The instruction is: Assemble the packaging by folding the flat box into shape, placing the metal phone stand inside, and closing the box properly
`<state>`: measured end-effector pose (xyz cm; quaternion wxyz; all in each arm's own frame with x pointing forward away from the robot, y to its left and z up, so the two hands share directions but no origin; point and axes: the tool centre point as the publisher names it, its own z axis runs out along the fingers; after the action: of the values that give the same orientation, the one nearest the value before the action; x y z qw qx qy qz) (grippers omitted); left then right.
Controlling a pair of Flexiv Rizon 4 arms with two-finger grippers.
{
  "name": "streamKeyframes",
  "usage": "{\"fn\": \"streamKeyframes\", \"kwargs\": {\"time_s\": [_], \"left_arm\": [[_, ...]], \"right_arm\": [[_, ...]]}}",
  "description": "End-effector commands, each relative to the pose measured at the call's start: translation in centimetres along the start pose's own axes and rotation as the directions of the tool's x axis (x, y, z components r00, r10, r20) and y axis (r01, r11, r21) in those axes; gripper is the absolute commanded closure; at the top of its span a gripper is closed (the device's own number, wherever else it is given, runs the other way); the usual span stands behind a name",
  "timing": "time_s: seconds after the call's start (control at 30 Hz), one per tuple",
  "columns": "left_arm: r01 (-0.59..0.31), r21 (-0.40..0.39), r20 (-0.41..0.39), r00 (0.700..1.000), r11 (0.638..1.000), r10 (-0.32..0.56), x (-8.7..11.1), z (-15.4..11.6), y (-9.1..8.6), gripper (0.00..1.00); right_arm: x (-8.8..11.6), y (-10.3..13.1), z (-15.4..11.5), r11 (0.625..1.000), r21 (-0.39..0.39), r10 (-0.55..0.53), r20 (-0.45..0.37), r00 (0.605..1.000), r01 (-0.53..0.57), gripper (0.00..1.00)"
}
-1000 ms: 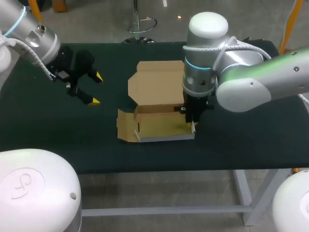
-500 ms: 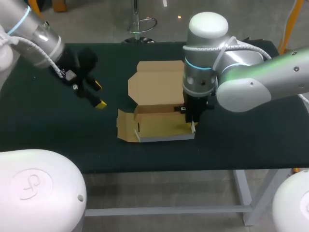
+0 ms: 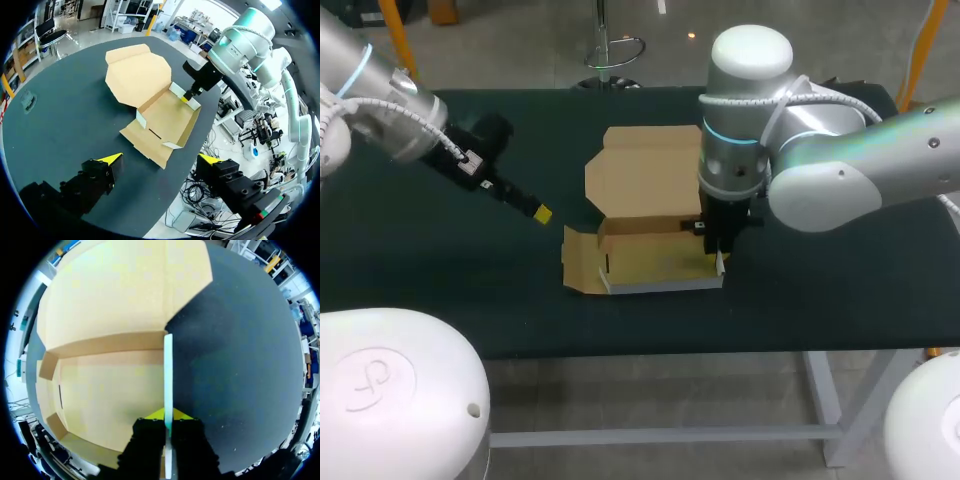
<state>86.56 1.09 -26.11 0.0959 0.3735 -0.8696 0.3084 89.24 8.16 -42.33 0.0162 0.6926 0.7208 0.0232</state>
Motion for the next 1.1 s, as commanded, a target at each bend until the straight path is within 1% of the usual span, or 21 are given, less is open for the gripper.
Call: {"fn": "streamKeyframes", "kwargs": {"time_s": [0.03, 0.13, 0.17, 0.2, 0.23, 0.27, 0.33, 0.37, 0.4, 0.47, 0.57, 0.67, 0.73, 0.8, 0.9, 0.97, 1.1], "left_arm": [[0.373, 0.063, -0.061, 0.927, 0.926, -0.37, -0.2, 0.1, 0.1, 0.0], [0.373, 0.063, -0.061, 0.927, 0.926, -0.37, -0.2, 0.1, 0.1, 0.0], [0.426, 0.077, -0.077, 0.904, 0.902, -0.421, -0.4, 0.3, -0.1, 0.0], [0.43, 0.085, -0.073, 0.902, 0.899, -0.425, -0.6, 0.5, -0.2, 0.0], [0.45, 0.107, -0.062, 0.893, 0.887, -0.445, -0.7, 0.8, 0.0, 0.0], [0.486, 0.113, -0.064, 0.874, 0.867, -0.482, -1.0, 1.1, 0.0, 0.0], [0.522, 0.119, -0.065, 0.853, 0.845, -0.518, -1.7, 1.7, 0.1, 0.0], [0.549, 0.134, -0.047, 0.835, 0.825, -0.548, -2.1, 2.0, 0.1, 0.0], [0.56, 0.123, -0.045, 0.828, 0.819, -0.559, -2.4, 2.3, 0.1, 0.0], [0.596, 0.131, -0.027, 0.801, 0.792, -0.598, -3.0, 2.9, 0.4, 0.0], [0.629, 0.113, -0.022, 0.776, 0.77, -0.63, -3.5, 3.8, 0.8, 0.0], [0.639, 0.093, -0.001, 0.767, 0.763, -0.642, -3.5, 5.0, 1.1, 0.0], [0.639, 0.091, 0.006, 0.767, 0.764, -0.642, -3.4, 5.7, 1.3, 0.0], [0.637, 0.084, 0.013, 0.768, 0.767, -0.64, -3.3, 6.2, 1.5, 0.05], [0.633, 0.075, 0.02, 0.772, 0.771, -0.636, -3.2, 7.1, 1.8, 0.09], [0.634, 0.065, 0.023, 0.771, 0.771, -0.636, -3.2, 7.5, 1.9, 0.14], [0.64, 0.05, 0.027, 0.766, 0.767, -0.642, -3.3, 8.6, 2.1, 0.15]], "right_arm": [[0.0, 0.0, 0.1, 1.0, 0.002, 0.0, 0.001, 1.0, 0.0, 1.0], [0.0, 0.0, 0.1, 1.0, 0.002, 0.0, 0.001, 1.0, 0.0, 1.0], [0.0, 0.0, 0.1, 1.0, 0.002, 0.0, 0.001, 1.0, 0.0, 1.0], [0.0, 0.0, 0.1, 1.0, 0.002, 0.0, 0.001, 1.0, 0.0, 1.0], [0.0, 0.0, 0.1, 1.0, 0.002, 0.0, 0.001, 1.0, 0.0, 1.0], [0.0, 0.0, 0.1, 1.0, 0.002, 0.0, 0.001, 1.0, 0.0, 1.0], [0.0, 0.0, 0.1, 1.0, 0.002, 0.0, 0.001, 1.0, 0.0, 1.0], [0.0, 0.0, 0.1, 1.0, 0.002, 0.0, 0.001, 1.0, 0.0, 1.0], [0.0, 0.0, 0.1, 1.0, 0.002, 0.0, 0.001, 1.0, 0.0, 1.0], [0.0, 0.0, 0.1, 1.0, 0.002, 0.0, 0.001, 1.0, 0.0, 1.0], [0.0, 0.0, 0.1, 1.0, 0.002, 0.0, 0.001, 1.0, 0.0, 1.0], [0.0, 0.0, 0.1, 1.0, 0.002, 0.0, 0.001, 1.0, 0.0, 1.0], [0.0, 0.0, 0.1, 1.0, 0.002, 0.0, 0.001, 1.0, 0.0, 1.0], [0.0, 0.0, 0.1, 1.0, 0.002, 0.0, 0.001, 1.0, 0.0, 1.0], [0.0, 0.0, 0.1, 1.0, 0.002, 0.0, 0.001, 1.0, 0.0, 1.0], [0.0, 0.0, 0.1, 1.0, 0.002, 0.0, 0.001, 1.0, 0.0, 1.0], [0.0, 0.0, 0.1, 1.0, 0.002, 0.0, 0.001, 1.0, 0.0, 1.0]]}}
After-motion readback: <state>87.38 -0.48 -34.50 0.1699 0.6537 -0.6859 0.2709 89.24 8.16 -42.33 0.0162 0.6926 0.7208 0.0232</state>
